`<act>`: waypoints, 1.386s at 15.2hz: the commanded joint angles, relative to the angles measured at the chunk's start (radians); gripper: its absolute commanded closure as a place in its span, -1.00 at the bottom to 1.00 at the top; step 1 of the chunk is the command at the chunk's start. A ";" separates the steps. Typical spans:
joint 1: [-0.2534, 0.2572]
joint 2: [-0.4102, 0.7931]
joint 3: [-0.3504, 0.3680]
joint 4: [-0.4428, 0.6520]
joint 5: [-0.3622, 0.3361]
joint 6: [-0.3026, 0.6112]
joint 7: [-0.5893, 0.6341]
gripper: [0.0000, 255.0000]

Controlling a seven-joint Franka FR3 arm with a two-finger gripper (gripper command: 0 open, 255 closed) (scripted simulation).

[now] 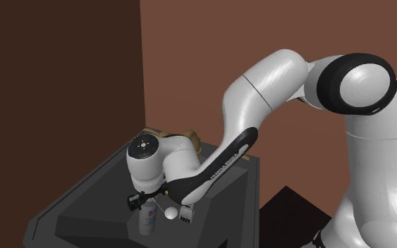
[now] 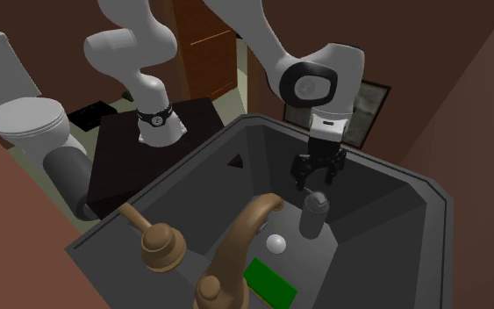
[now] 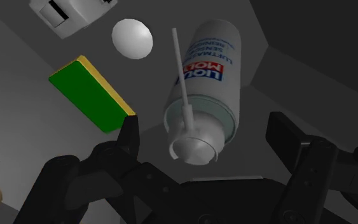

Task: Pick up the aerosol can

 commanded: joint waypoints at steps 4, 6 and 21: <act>0.026 0.064 -0.035 0.016 -0.059 0.035 0.049 -1.00; 0.027 0.064 -0.035 0.016 -0.059 0.035 0.049 -1.00; 0.005 0.011 -0.005 0.006 -0.009 0.003 0.007 1.00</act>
